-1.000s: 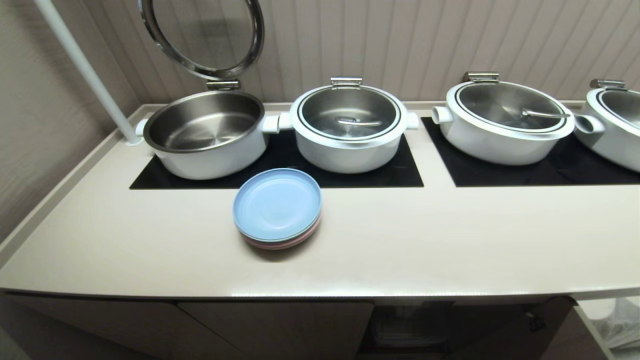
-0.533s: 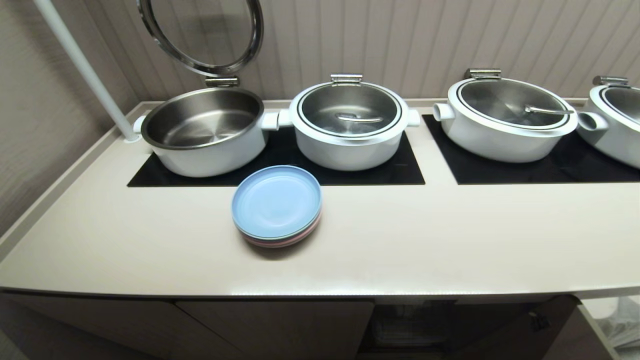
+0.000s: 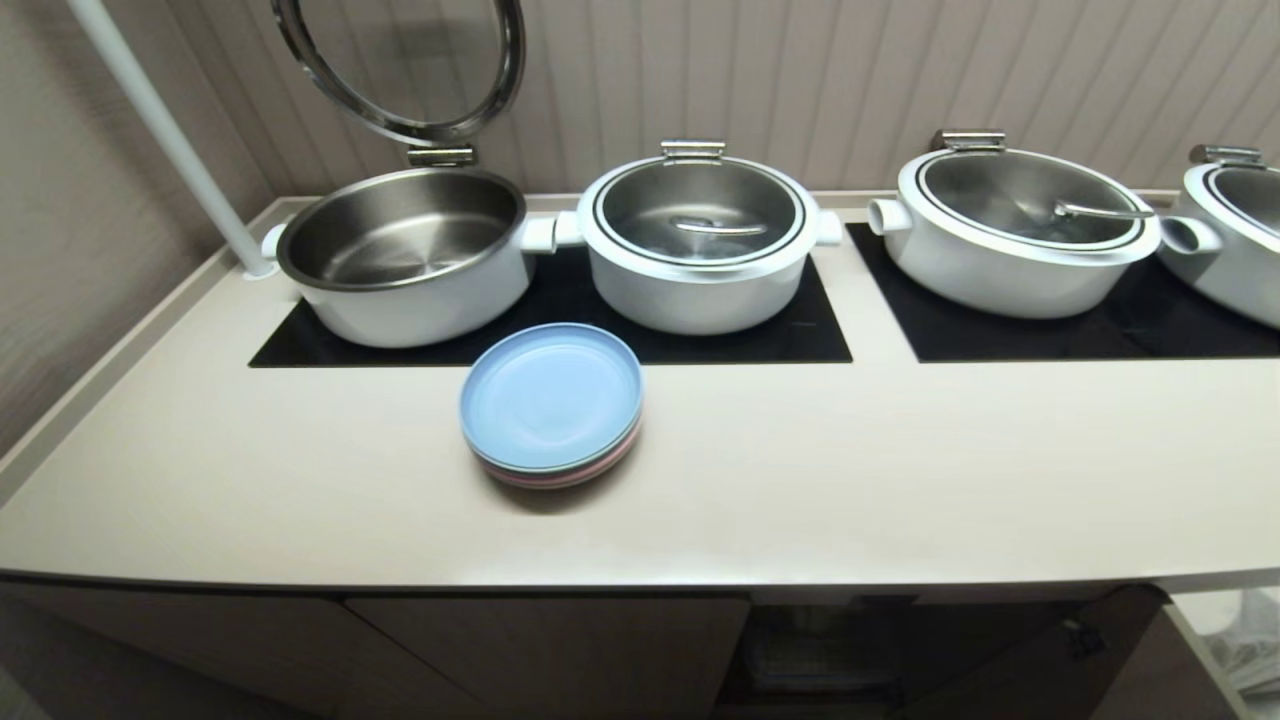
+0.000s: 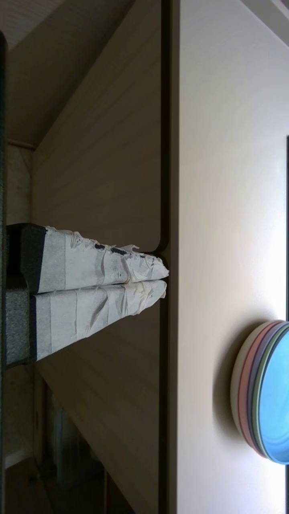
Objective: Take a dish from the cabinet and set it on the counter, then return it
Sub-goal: Put it back into the cabinet
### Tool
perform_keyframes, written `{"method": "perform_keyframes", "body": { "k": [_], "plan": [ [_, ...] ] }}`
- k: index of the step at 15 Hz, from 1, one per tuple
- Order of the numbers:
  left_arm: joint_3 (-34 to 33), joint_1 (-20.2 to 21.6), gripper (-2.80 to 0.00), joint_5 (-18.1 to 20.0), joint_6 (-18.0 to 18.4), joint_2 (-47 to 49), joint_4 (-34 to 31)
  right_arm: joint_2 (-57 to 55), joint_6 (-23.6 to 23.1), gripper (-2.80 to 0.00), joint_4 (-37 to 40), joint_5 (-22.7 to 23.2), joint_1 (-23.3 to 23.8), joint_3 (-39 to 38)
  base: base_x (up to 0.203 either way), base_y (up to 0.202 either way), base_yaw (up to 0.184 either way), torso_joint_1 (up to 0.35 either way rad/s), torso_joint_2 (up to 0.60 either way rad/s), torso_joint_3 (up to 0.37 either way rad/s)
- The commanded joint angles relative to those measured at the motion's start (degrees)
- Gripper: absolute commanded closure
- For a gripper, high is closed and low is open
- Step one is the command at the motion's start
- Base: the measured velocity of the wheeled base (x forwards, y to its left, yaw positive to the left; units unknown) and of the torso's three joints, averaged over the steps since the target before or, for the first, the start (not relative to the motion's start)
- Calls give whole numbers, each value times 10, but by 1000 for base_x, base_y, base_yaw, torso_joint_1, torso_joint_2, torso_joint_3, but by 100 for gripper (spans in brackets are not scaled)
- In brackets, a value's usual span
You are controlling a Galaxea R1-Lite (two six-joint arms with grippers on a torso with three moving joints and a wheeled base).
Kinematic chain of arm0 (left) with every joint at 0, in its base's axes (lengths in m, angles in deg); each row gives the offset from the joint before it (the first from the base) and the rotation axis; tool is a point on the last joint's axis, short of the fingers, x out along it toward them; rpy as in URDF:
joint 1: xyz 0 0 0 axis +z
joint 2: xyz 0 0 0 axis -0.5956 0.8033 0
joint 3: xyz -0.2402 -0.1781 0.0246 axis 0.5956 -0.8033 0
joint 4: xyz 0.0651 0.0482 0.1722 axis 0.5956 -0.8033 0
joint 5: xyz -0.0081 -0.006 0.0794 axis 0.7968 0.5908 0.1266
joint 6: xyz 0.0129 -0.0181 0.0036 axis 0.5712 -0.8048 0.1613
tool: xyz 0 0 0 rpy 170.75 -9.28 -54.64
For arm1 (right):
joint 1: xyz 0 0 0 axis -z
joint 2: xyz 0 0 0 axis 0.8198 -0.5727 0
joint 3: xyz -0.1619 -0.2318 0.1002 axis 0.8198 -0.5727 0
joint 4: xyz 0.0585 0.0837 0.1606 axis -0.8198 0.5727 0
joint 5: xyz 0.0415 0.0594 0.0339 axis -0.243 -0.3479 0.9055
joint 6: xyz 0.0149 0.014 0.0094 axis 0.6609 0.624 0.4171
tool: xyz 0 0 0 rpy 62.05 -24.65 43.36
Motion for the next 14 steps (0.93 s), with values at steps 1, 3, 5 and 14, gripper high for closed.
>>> {"method": "perform_keyframes", "body": {
  "k": [1, 3, 5, 14],
  "plan": [
    [0, -1, 0, 0, 0, 0, 0, -1, 0, 0, 4, 1, 0, 0, 0, 0, 0, -81, 161, 83],
    [0, 0, 0, 0, 0, 0, 0, -1, 0, 0, 4, 1, -1, 0, 0, 0, 0, -74, 171, 89],
    [0, 0, 0, 0, 0, 0, 0, 0, 0, 0, 4, 1, -1, -1, 0, 0, 0, -90, 191, 99],
    [0, -1, 0, 0, 0, 0, 0, 2, 1, 0, 10, 2, -5, -1, 0, 0, 0, -124, 261, 134]
  ]
}}
